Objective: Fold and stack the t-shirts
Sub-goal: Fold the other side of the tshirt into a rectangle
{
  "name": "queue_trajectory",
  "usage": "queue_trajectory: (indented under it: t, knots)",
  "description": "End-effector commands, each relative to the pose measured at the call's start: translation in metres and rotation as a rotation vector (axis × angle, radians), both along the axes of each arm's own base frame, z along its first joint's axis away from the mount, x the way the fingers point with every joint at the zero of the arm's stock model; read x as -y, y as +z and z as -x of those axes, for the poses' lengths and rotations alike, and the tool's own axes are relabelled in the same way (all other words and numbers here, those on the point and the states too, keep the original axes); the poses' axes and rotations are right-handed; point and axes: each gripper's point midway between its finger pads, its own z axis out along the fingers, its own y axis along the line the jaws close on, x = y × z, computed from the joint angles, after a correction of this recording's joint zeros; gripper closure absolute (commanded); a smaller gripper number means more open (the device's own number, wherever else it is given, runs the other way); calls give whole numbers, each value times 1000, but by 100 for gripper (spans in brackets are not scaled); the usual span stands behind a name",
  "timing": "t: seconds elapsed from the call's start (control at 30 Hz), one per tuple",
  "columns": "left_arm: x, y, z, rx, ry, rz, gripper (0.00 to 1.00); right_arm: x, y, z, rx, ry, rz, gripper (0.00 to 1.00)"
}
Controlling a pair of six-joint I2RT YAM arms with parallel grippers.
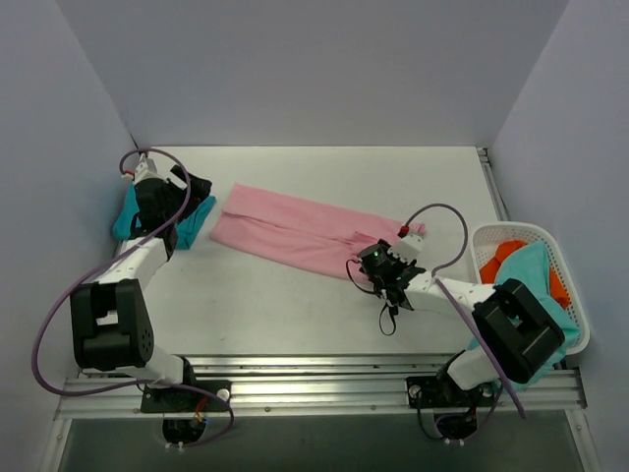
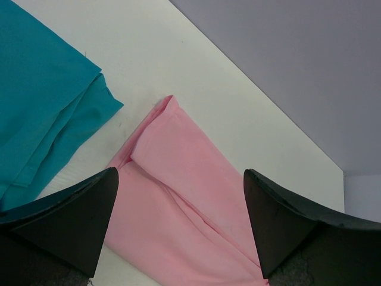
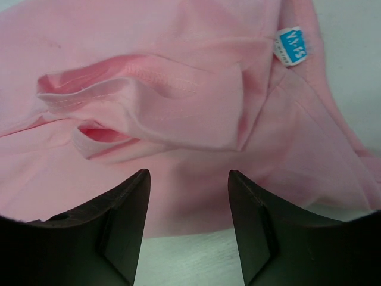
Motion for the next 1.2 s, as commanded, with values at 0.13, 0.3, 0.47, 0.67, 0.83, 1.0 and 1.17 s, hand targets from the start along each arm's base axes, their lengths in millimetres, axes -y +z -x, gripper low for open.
queue_trajectory:
  t: [0.13,0.3,0.47,0.67,0.83,1.0,1.17]
  knots:
    - [-3,16,-3,57,3,-31,5,-30,-21,-23,-28,69,-24,69]
    - [-7,19,-1,64,14,-42,5,-26,-53,-34,-86,56,-31,86]
    - [-11,22,3,70,28,-48,5,-19,-63,-66,-94,34,-54,90]
    - [-13,24,2,71,32,-56,5,-12,-26,-148,-1,-14,-28,89]
    - [-13,23,1,67,28,-57,5,-8,5,-252,93,-50,10,88]
    - [-10,25,1,66,18,-53,5,-11,42,-327,253,-1,27,83]
    - [-10,35,7,72,15,-53,5,-14,94,-365,352,52,-5,64]
